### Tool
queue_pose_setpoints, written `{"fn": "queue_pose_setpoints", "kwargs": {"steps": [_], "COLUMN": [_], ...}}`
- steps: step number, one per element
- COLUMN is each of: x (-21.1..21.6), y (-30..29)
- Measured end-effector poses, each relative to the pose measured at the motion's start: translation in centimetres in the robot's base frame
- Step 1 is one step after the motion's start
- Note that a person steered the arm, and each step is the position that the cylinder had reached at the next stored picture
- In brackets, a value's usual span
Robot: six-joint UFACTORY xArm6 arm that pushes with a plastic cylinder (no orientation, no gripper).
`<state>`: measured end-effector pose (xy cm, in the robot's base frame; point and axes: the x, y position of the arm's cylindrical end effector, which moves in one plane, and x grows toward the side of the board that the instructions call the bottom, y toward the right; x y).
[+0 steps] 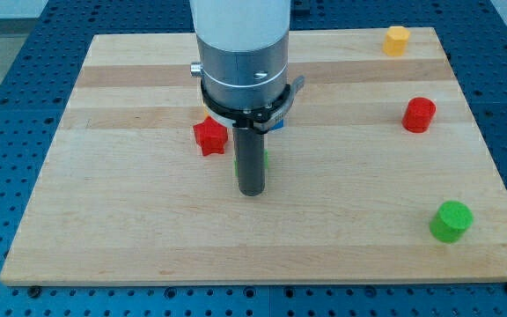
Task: Push the green star towards the blue triangle
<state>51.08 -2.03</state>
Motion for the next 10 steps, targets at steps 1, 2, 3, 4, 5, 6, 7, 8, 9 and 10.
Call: {"fn": "queue_pose_setpoints", "kwargs": {"steps": [1, 2, 3, 4, 5, 6, 7, 8, 9, 10], "x": [0.0, 0.0, -1.1, -2.5, -3.5, -4.6, -4.7, -4.3, -3.1, -3.0], "y": [-2.1, -5.0, -6.4, -6.4, -6.2, -5.2, -4.0, -4.0, -4.0, -3.9]}}
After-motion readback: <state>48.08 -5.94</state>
